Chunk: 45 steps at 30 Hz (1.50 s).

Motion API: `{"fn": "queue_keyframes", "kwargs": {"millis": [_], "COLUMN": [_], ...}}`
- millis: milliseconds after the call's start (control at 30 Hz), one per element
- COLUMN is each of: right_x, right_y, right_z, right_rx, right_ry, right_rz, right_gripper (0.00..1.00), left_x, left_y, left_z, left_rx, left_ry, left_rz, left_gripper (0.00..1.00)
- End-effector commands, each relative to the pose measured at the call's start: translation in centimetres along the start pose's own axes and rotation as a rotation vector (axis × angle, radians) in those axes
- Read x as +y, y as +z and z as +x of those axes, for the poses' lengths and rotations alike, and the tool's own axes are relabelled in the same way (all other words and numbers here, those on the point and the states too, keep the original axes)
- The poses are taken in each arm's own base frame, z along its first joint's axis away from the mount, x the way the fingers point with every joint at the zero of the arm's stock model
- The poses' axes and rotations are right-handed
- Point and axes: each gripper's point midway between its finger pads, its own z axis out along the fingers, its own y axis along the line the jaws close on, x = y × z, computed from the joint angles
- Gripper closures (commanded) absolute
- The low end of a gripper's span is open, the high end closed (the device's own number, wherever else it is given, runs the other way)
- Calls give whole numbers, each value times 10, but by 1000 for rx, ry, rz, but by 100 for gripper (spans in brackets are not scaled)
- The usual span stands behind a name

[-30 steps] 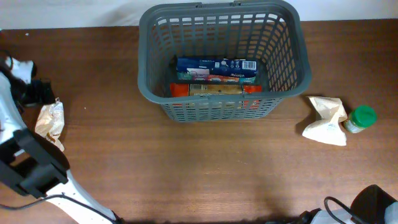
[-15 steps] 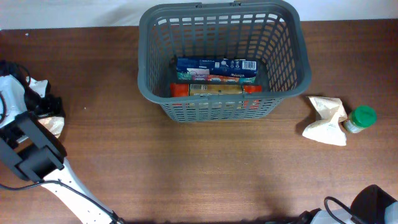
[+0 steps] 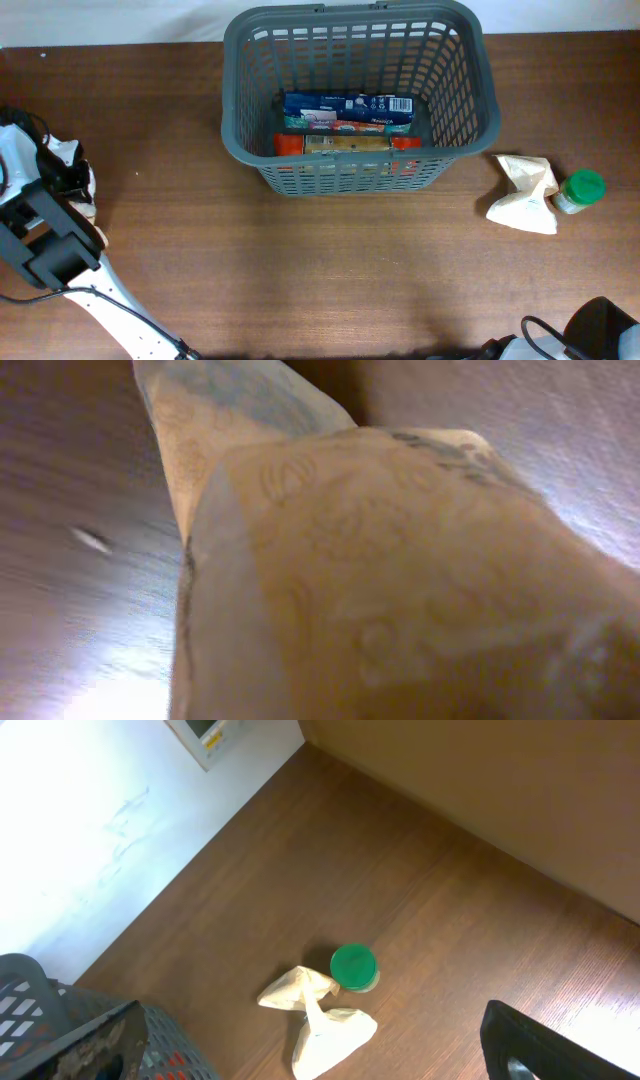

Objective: Pack container
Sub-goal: 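Grasp the crumpled beige snack bag with the left gripper, then drop the snack bag into the basket and raise the left arm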

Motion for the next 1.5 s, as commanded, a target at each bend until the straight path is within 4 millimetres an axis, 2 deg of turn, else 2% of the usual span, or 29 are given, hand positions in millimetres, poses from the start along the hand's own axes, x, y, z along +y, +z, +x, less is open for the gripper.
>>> {"fn": "queue_keyframes", "kwargs": {"millis": [0, 33, 67, 133, 200, 267, 333, 433, 467, 533, 600, 633, 667, 733, 767, 833, 867, 933, 1000, 1133, 1267, 1300, 1333, 1367, 1400, 1433, 1467], "right_x": [-1, -1, -1, -1, -1, -1, -1, -1, -1, -1, -1, -1, -1, -1, -1, -1, -1, -1, -1, -1, -1, -1, -1, -1, -1, -1, -1], "right_y": [-2, -2, -2, -2, -2, -2, -2, -2, -2, -2, -2, -2, -2, -2, -2, -2, -2, -2, -2, -2, -2, -2, -2, -2, -2, -2, -2], "right_z": [0, 0, 0, 0, 0, 0, 0, 0, 0, 0, 0, 0, 0, 0, 0, 0, 0, 0, 0, 0, 0, 0, 0, 0, 0, 0, 0], "right_rx": [-6, -6, -6, -6, -6, -6, -6, -6, -6, -6, -6, -6, -6, -6, -6, -6, -6, -6, -6, -6, -6, -6, -6, -6, -6, -6, -6], "right_ry": [6, 6, 6, 6, 6, 6, 6, 6, 6, 6, 6, 6, 6, 6, 6, 6, 6, 6, 6, 6, 6, 6, 6, 6, 6, 6, 6], "right_rz": [0, 0, 0, 0, 0, 0, 0, 0, 0, 0, 0, 0, 0, 0, 0, 0, 0, 0, 0, 0, 0, 0, 0, 0, 0, 0, 0], "right_gripper": [1, 1, 1, 1, 2, 1, 1, 1, 1, 1, 1, 1, 1, 1, 1, 1, 1, 1, 1, 1, 1, 1, 1, 1, 1, 1, 1], "left_x": [-21, -22, -29, -39, -60, -77, -113, -173, -196, -257, -326, -347, -386, -445, -465, -507, -532, -561, -581, -598, -607, -608, -610, -610, -607, -605, -600], "left_y": [-34, -56, -94, -139, -212, -255, -315, -383, -399, -428, -440, -439, -433, -408, -395, -356, -327, -283, -240, -167, -119, -114, -115, -118, -134, -145, -164], "left_z": [-20, -28, -40, -51, -60, -60, -57, -45, -39, -21, 0, 7, 21, 38, 43, 48, 48, 46, 45, 50, 66, 69, 69, 66, 57, 53, 49], "left_rx": [-47, -90, -173, -285, -486, -612, -801, -1008, -1057, -1152, -1214, -1221, -1218, -1171, -1140, -1047, -993, -906, -818, -640, -509, -490, -495, -512, -563, -593, -640], "left_ry": [-3, -12, -10, 17, 67, 100, 170, 300, 369, 598, 897, 997, 1175, 1424, 1501, 1655, 1713, 1779, 1829, 1898, 1943, 1944, 1892, 1828, 1699, 1635, 1552], "left_rz": [32, 17, -2, -22, -83, -109, -127, -140, -146, -179, -232, -251, -277, -311, -324, -331, -308, -276, -252, -216, -182, -182, -197, -215, -257, -274, -288], "left_gripper": [98, 99, 99, 98, 98, 98, 98, 98, 98, 98, 98, 98, 98, 98, 98, 99, 99, 98, 99, 98, 99, 95, 56, 33, 1, 1, 1]}}
